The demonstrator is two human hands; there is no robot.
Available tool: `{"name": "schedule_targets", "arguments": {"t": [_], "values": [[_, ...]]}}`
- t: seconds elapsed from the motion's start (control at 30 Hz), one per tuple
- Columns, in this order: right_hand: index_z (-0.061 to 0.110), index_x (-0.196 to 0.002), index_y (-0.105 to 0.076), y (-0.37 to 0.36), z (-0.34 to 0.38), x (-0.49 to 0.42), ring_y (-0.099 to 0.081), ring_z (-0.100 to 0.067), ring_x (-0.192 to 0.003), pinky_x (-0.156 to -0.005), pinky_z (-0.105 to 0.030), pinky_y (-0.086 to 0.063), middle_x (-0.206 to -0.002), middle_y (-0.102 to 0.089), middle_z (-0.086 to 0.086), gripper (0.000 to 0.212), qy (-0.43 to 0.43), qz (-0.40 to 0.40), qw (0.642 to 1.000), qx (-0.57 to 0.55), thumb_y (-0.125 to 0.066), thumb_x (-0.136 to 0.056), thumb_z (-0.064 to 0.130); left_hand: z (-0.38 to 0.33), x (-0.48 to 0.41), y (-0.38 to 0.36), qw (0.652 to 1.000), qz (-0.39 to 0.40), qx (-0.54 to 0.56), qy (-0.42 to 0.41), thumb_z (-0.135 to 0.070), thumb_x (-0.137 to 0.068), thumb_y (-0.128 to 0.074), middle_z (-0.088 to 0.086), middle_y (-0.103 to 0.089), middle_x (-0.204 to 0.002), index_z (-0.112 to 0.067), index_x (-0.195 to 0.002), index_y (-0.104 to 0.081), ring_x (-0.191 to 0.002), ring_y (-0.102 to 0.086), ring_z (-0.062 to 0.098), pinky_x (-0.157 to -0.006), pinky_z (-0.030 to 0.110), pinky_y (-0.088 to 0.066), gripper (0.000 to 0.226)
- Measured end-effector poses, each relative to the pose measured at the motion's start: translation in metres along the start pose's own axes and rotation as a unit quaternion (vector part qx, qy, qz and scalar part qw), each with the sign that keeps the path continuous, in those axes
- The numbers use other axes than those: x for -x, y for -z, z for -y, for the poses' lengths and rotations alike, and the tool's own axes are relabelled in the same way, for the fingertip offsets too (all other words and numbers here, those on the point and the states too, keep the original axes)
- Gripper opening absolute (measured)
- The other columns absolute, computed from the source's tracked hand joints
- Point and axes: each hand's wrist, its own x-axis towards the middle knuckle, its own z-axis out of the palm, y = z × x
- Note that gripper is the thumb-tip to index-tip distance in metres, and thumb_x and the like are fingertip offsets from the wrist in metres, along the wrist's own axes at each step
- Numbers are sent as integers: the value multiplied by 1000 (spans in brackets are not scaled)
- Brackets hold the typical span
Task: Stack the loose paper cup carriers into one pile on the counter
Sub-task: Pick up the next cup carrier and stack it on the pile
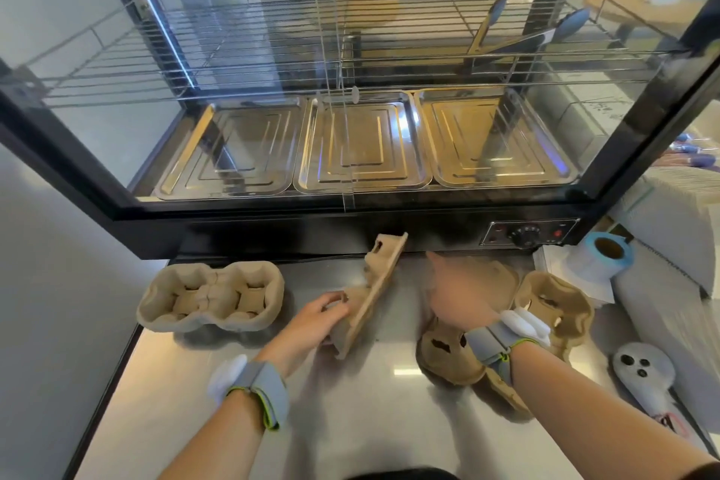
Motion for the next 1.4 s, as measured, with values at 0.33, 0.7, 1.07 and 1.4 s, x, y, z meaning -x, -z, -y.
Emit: {"name": "schedule_targets", "arguments": {"t": [0.33, 0.7, 1.07, 1.4], "values": [[17, -146, -29, 5, 25, -8, -59, -30, -115, -92, -37, -46, -129, -60, -9, 53, 7, -51, 990, -128, -46, -99, 33, 6, 22, 40, 977, 152, 151, 17, -28, -96, -42, 13, -64, -127, -20, -125, -60, -118, -57, 25, -103, 41, -40, 35], [15, -93, -59, -6, 65, -19, -60, -14, -66, -62, -27, -49, -80, -63, -4, 17, 8, -57, 975, -214, -44, -98, 22, 5, 47, 92, 935, 30, 353, -16, -51, -91, -35, 6, -74, -107, -24, -103, -70, -99, -69, 27, -92, 53, -47, 46], [11, -97, -59, -44, 129, -6, -66, -19, -59, -58, -31, -56, -75, -73, -12, 17, 29, 23, 955, -295, -45, -98, 21, 11, 59, 167, 932, -188, 282, -129, -25, -94, -49, 6, -64, -120, -20, -125, -54, -99, -68, 24, -71, 33, -61, 31], [15, -114, -54, -81, 166, -8, -62, -17, -60, -68, -41, -59, -73, -69, -8, 20, 55, 54, 963, -260, -51, -95, 20, 28, 60, 216, 922, -374, 35, -92, -23, -95, -47, 14, -67, -111, -14, -108, -65, -94, -63, 30, -90, 47, -53, 24]]}}
